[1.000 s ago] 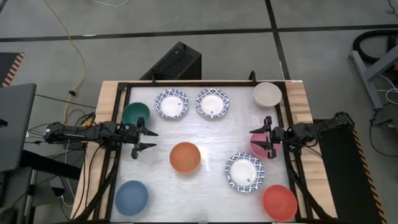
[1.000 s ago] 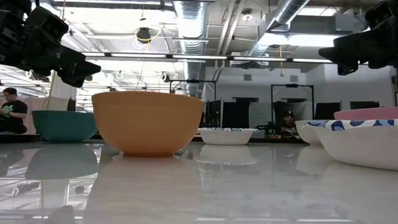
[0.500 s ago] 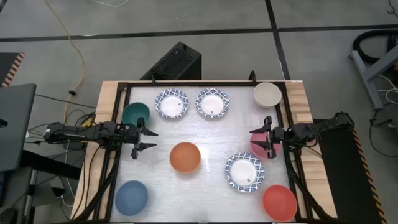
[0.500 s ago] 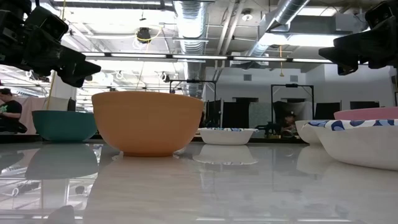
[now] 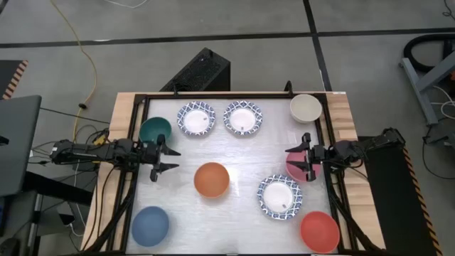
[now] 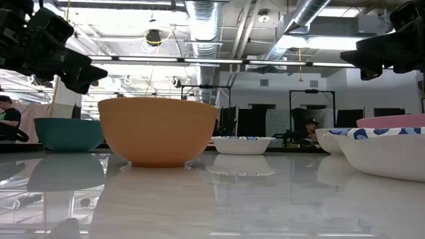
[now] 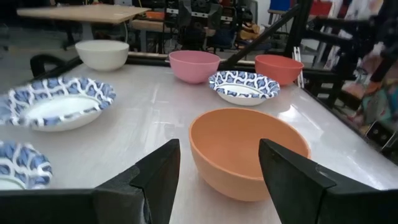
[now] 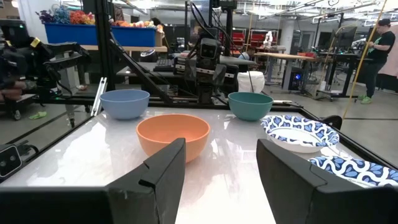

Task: Nest bowls inside each other
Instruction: Stack the bottom right blue patterned bowl on the top left blue patterned bowl

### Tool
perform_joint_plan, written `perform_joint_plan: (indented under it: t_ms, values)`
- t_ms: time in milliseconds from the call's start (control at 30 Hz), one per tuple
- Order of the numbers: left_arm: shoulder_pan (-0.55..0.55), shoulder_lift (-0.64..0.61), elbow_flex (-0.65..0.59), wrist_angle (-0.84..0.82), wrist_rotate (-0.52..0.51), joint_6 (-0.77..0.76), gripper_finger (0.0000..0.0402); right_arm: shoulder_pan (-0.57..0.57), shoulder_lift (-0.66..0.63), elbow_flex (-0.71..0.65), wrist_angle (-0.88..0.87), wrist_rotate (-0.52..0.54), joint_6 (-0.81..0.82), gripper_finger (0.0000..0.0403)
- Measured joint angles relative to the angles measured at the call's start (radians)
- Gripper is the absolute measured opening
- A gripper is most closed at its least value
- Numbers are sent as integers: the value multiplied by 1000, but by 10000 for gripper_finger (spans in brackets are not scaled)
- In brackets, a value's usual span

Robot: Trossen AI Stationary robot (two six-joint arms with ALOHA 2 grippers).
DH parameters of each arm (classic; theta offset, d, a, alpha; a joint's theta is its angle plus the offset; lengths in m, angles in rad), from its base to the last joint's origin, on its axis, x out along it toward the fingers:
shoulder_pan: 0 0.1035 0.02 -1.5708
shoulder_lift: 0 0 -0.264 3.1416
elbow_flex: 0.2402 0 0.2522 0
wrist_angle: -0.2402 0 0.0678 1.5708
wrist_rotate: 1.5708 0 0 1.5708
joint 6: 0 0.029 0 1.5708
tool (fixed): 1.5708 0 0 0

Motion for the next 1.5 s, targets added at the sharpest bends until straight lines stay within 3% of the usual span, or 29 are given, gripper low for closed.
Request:
perform_joint_plan:
  t_ms: [200,567,833,1033,1500]
  values:
    - [0,0,0,12,-61,-211,208,0,0,0,0,0,0,217]
    - [0,0,0,35,-217,-157,208,0,0,0,0,0,0,217]
    - [0,0,0,38,-220,-244,208,0,0,0,20,0,25,217]
    - [0,0,0,54,-238,-252,208,0,-2,0,105,0,260,217]
    - [0,0,4,108,-232,-348,208,-4,-1,0,54,0,292,217]
